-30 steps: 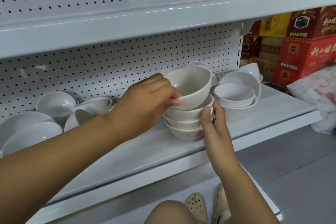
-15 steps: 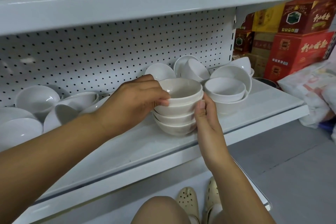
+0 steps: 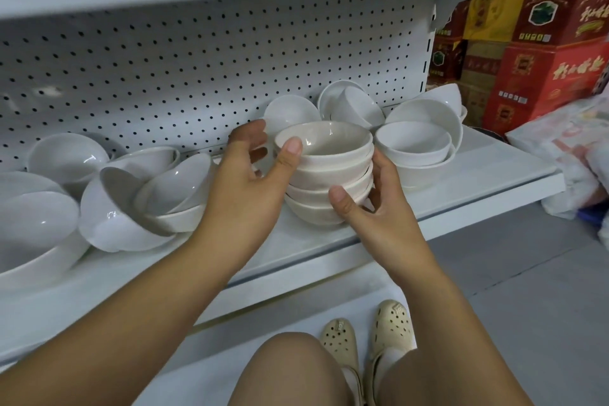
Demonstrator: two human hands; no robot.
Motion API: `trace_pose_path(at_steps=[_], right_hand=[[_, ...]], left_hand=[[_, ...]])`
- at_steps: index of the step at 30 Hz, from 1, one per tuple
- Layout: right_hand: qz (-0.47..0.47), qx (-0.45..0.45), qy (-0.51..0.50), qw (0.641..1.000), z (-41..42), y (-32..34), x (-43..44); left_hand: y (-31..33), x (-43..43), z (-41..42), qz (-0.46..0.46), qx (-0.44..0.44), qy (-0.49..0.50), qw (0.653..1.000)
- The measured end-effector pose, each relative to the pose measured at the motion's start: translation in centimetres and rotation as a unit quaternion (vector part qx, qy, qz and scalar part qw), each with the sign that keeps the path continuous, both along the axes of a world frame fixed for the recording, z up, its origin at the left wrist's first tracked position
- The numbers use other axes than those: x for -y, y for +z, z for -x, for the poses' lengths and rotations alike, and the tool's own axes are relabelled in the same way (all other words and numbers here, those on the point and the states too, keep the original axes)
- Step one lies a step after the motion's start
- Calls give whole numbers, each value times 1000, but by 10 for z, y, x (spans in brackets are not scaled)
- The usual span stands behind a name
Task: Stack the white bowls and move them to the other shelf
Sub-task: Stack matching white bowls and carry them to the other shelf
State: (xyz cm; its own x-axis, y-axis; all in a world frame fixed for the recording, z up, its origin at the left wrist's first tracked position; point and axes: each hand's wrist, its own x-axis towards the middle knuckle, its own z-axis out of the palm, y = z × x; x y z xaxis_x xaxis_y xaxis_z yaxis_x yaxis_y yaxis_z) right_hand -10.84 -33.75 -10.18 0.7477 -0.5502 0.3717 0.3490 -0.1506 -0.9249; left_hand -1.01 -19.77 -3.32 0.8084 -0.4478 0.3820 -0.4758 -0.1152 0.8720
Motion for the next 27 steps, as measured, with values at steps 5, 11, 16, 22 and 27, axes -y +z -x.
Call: trace_pose_path(at_steps=[5, 11, 16, 22, 27], right_hand=[[40, -8, 9, 999, -3, -2, 2], [45, -17, -13, 999, -3, -4, 8], [34, -22, -24, 999, -4, -6, 10], [29, -14, -33, 999, 0, -3, 6], [29, -6, -25, 999, 15, 11, -6]], left_hand=[[-13, 9, 9, 32, -96, -37, 994], [-23, 10, 5, 75, -131, -37, 988], [-29, 11, 3, 124, -212, -59, 968], [-28, 7, 8, 186, -272, -88, 940], [-23, -11, 18, 169, -217, -85, 958]])
